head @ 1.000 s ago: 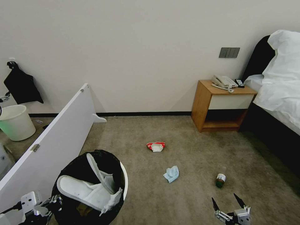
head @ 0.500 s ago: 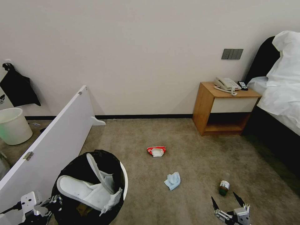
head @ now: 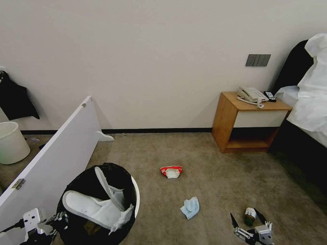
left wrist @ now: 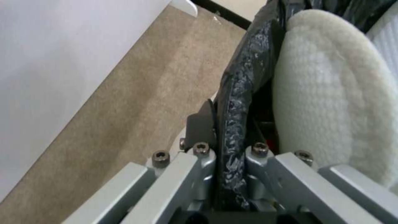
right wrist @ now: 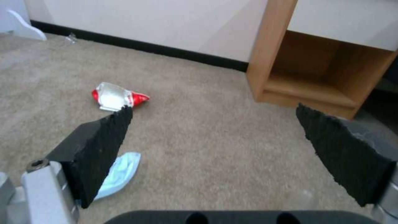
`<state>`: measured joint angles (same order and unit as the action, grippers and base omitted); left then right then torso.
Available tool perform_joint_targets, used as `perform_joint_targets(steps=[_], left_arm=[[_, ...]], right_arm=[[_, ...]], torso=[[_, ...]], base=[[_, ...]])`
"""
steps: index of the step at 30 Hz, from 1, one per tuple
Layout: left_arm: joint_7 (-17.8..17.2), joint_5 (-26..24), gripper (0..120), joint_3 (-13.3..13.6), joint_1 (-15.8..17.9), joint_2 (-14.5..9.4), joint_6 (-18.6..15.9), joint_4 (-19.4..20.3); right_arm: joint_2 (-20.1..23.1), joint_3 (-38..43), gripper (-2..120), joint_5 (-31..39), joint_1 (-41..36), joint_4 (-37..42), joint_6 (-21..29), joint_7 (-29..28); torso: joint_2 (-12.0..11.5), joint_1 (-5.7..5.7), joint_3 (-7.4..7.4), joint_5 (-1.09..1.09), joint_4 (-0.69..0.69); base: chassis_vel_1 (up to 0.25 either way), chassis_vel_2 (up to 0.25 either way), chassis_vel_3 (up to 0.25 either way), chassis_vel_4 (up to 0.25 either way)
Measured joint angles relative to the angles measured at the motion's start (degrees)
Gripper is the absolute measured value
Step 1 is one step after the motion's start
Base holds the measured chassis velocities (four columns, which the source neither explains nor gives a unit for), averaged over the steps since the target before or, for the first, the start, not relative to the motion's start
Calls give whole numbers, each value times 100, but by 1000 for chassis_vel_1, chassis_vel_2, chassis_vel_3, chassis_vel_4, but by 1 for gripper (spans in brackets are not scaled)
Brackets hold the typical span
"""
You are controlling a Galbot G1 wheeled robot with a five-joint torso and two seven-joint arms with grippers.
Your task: Pick up the trash bin, then pick up the garbage from the floor and place it into the trash bin.
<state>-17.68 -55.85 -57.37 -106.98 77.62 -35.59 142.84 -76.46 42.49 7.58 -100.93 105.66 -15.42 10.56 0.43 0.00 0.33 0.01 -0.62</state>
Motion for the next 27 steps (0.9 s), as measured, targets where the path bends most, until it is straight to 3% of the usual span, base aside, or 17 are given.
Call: perform_joint_targets(steps=[17,20,22,27], left_arm=[[0,-22,2,-39,-11,-11,-1,36],[0,-30,2,-50,-16,-16,-3,37],[-1,-34,2,-58,-23,-23,-4,38],[-3,-35,2,-60,-25,-31,-4,38]], right_arm=[[35,-2,100,5,74,-35,19,-180],[77,-47,100,75,93,-36,158,-424],[158,-128,100,132,111,-38,502,-803],[309,-200,100,285,136,-69,1023,-1137]], torso=[[0,0,1,0,1],[0,0,0,-1,0],[0,0,0,0,0],[0,0,0,-1,-1]], base=[[-96,99,101,-92],[0,0,0,0],[0,0,0,0],[0,0,0,0]])
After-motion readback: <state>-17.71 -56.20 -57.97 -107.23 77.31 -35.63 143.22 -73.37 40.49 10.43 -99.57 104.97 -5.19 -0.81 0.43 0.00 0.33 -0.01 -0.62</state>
